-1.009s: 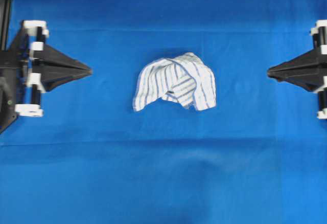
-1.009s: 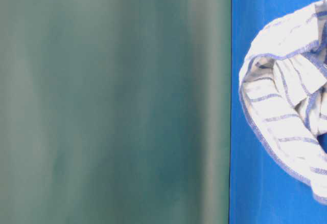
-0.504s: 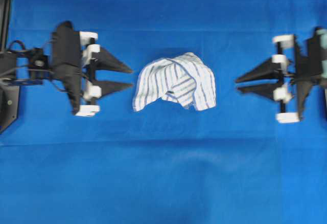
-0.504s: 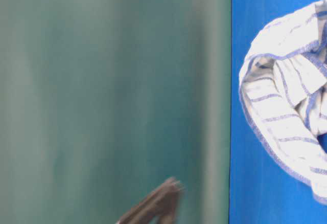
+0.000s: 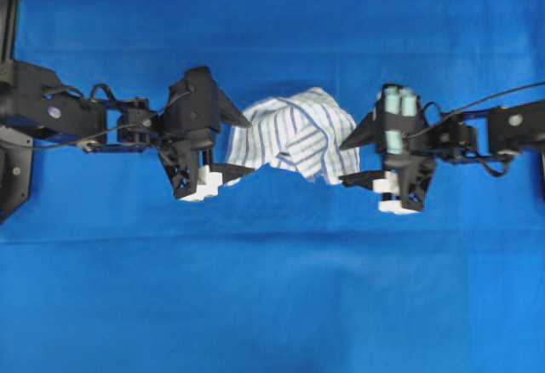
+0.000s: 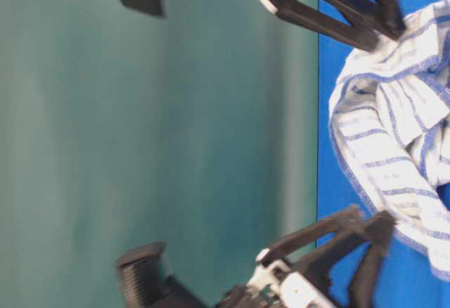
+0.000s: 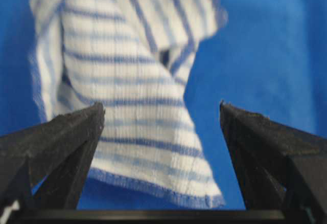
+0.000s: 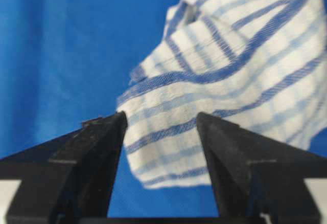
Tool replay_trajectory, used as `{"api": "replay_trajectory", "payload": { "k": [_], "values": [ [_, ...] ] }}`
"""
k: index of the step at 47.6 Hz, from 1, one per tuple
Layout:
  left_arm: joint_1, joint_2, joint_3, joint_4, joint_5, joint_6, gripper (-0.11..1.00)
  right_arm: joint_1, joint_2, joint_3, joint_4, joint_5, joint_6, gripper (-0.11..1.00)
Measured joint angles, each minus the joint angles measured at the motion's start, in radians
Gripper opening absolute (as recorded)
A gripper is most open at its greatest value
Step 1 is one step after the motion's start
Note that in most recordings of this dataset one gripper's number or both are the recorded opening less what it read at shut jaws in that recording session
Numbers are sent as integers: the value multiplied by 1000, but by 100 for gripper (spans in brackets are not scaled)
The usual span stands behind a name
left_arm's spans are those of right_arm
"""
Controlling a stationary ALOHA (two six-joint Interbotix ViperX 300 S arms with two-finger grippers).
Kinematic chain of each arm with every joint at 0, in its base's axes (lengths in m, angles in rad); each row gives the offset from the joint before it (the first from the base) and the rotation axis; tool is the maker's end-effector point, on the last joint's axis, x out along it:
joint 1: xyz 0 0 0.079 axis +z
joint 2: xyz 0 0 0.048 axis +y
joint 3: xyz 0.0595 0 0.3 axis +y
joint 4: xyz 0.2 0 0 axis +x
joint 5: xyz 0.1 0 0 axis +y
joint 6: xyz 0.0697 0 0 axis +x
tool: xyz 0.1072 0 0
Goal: Lift the towel with both arms.
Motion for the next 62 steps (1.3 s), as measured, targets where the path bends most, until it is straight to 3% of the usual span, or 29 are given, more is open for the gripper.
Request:
{"api": "replay_trajectory", "payload": {
  "k": [16,24,27,30,37,40,51,62],
  "values": [
    [18,172,-31,-2,-46,3,88,-6,137,-63,0,15,0,62],
    [18,193,-44,-2,-51,2,82,-20,155,-71,0,15,0,61],
    [20,195,-49,0,-49,-3,72,-25,156,-71,0,15,0,60],
    [25,195,-52,0,-48,2,55,-31,156,-71,0,15,0,54],
    [29,195,-55,-2,-35,3,13,-51,156,-71,0,17,0,14],
    [29,195,-55,-2,-28,5,4,-55,156,-72,0,21,-2,12],
    [29,170,-61,-2,32,2,4,-58,155,-74,0,29,-2,12],
    [28,23,-78,-2,181,-3,4,-64,61,-91,0,86,-2,12]
  ]
}}
